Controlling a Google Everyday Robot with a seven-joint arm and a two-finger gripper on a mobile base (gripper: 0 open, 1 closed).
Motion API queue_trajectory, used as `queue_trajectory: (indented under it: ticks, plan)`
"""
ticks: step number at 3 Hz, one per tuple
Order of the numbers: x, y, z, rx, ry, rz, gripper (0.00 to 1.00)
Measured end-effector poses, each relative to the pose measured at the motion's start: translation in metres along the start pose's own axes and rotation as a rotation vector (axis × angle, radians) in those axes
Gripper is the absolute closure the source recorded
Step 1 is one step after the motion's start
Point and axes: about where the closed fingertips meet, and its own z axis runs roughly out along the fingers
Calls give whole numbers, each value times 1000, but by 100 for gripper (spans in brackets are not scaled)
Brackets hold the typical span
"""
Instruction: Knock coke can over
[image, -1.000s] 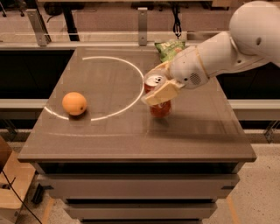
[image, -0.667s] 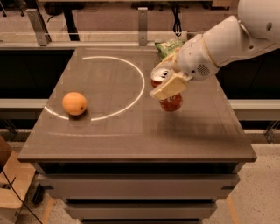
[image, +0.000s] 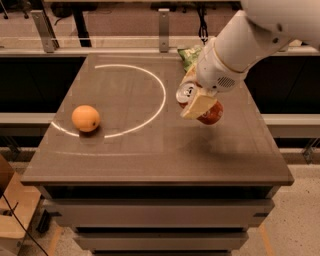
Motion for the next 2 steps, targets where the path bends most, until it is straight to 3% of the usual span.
queue_trajectory:
  ticks: [1, 2]
  plan:
    - [9, 12, 24, -28, 146, -71, 82]
    - [11, 22, 44, -64, 210, -108, 59]
